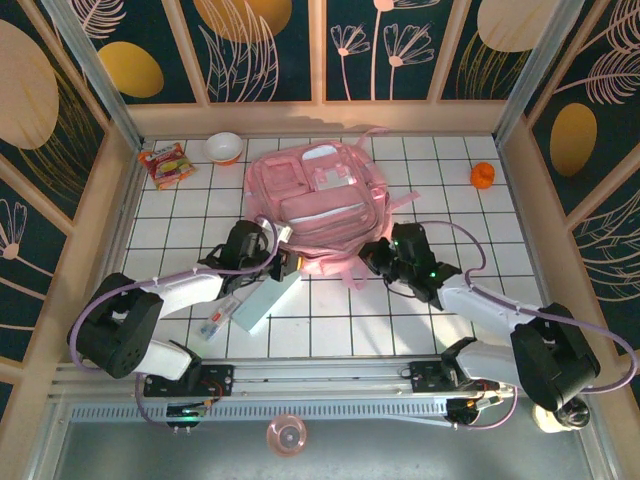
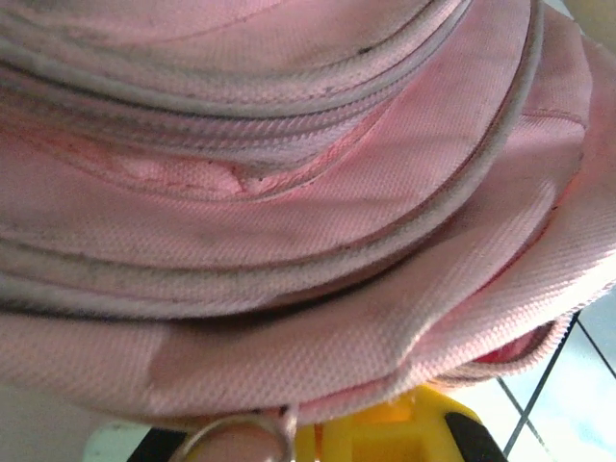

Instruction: Pack books, pencil case, and school supplies into a backpack

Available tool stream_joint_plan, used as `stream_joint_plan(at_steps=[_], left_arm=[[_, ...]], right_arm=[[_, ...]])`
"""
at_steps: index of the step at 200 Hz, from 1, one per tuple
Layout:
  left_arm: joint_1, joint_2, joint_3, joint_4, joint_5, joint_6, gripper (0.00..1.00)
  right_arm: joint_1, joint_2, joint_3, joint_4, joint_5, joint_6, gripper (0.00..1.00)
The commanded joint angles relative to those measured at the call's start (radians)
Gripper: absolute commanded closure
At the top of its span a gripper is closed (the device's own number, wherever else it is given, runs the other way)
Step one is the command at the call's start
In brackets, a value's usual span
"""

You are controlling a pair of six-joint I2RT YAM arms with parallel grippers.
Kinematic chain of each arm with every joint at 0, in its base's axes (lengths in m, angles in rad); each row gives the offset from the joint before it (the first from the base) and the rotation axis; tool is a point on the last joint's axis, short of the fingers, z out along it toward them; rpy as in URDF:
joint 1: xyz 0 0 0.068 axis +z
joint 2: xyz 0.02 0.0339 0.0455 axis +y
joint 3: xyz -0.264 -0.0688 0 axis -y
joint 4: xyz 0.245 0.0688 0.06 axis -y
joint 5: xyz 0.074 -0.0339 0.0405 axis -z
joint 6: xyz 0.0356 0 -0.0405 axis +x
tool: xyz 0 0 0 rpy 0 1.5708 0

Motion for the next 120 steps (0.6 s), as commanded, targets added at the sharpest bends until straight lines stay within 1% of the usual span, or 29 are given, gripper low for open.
stream_joint_plan(at_steps=[1,37,55,73,82,94,104,112,120], left_arm=[[-0.028,-0.031,0.06,0.004,0.061,-0.028,1.0],[-0.089,-0.031,0.12,-0.037,0.096,-0.021,1.0],[-0.123,-0.016,0.16,-0.067,0.151,-0.015,1.0],[-0.139,-0.018,0.181,-0.079,0.2,-0.018,1.0],[-0.138,-0.03,0.178,-0.08,0.188,-0.028,1.0],[-0.138,-0.048,0.171,-0.089,0.134,-0.035,1.0],[-0.139,-0.056,0.164,-0.097,0.075,-0.038,1.0],[-0.139,-0.057,0.156,-0.093,0.055,-0.039,1.0],[-0.138,-0.053,0.148,-0.082,0.043,-0.047,1.0]], right_arm=[[0.028,-0.031,0.089,0.098,0.031,0.011,1.0],[0.047,-0.019,0.117,0.107,0.051,0.016,1.0],[0.048,-0.017,0.122,0.101,0.065,0.014,1.0],[0.041,-0.017,0.132,0.074,0.078,-0.003,1.0],[0.03,-0.019,0.139,0.041,0.084,-0.021,1.0],[0.009,-0.025,0.15,-0.024,0.086,-0.057,1.0],[-0.017,-0.031,0.155,-0.063,0.054,-0.086,1.0],[-0.028,-0.037,0.16,-0.087,0.016,-0.11,0.91],[-0.028,-0.049,0.164,-0.114,-0.012,-0.13,0.78]])
